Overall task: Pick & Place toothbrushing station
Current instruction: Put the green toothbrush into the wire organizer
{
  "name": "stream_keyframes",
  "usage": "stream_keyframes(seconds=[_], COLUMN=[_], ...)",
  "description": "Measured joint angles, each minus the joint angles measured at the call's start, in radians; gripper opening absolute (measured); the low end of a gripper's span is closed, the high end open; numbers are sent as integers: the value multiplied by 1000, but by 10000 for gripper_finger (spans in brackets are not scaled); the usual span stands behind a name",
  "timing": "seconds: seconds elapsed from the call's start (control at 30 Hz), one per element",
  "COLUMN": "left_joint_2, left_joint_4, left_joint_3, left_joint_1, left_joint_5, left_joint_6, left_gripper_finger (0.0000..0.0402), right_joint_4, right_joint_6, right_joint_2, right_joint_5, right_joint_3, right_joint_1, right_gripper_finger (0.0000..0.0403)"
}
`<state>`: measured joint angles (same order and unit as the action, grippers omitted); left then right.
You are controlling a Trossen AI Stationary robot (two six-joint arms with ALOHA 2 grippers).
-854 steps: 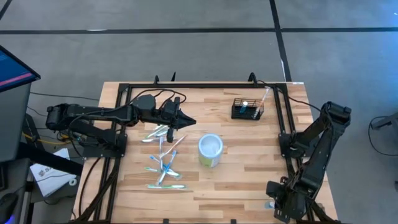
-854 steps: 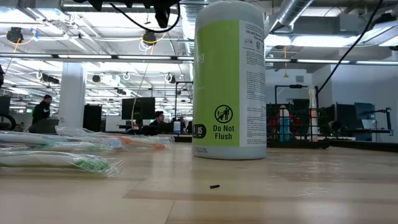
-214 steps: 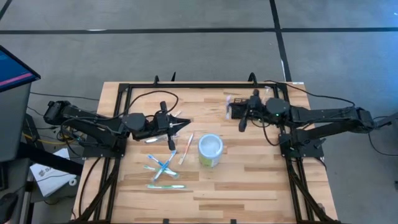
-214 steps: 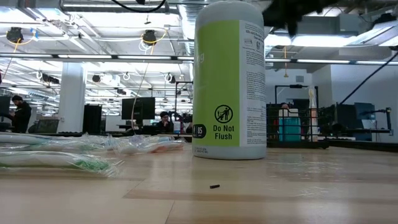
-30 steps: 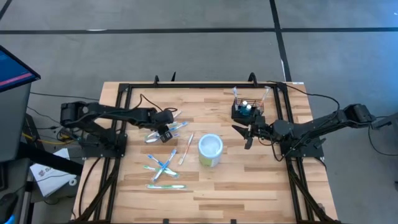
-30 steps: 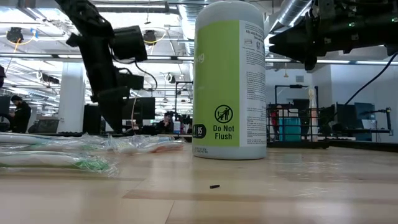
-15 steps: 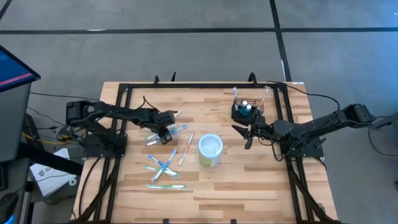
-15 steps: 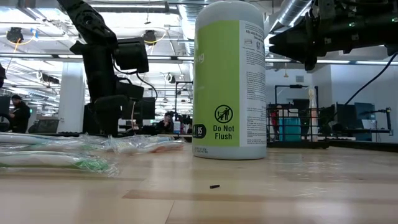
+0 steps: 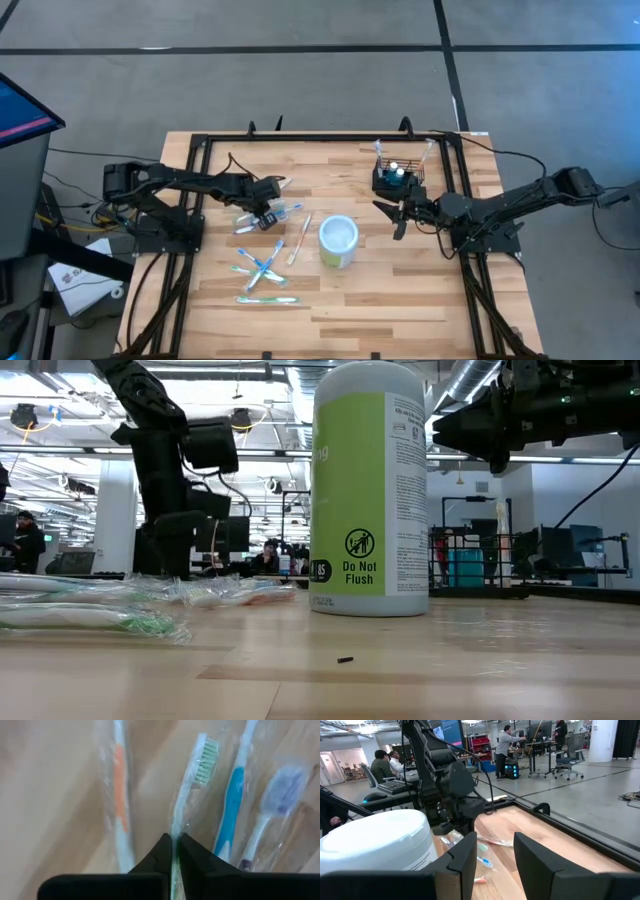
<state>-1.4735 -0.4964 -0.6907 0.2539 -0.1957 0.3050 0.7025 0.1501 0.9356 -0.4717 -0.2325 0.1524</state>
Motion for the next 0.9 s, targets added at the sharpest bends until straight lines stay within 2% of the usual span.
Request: stream_keyframes(seconds=[0.33,0.5,0.67,0.9], left_joint_2=[274,411,487,520], left_joint_4=[2,12,86,247], left_joint_3=[0,0,0,0], left_joint_1=[-34,-80,-119,-160], left_joint_5=[-21,-80,-94,-96], left_joint_6=[48,79,79,43], left_gripper_finger=[5,5,5,5], right_joint_4=[-25,-21,-9,57], right_joint_6=[15,16,16,7], right_joint_2=[0,0,0,0], right_joint_5=[0,0,0,1], right_joint_3=[0,0,0,0], right_joint_1=[0,0,0,-1], right_gripper_finger=[120,120,120,120])
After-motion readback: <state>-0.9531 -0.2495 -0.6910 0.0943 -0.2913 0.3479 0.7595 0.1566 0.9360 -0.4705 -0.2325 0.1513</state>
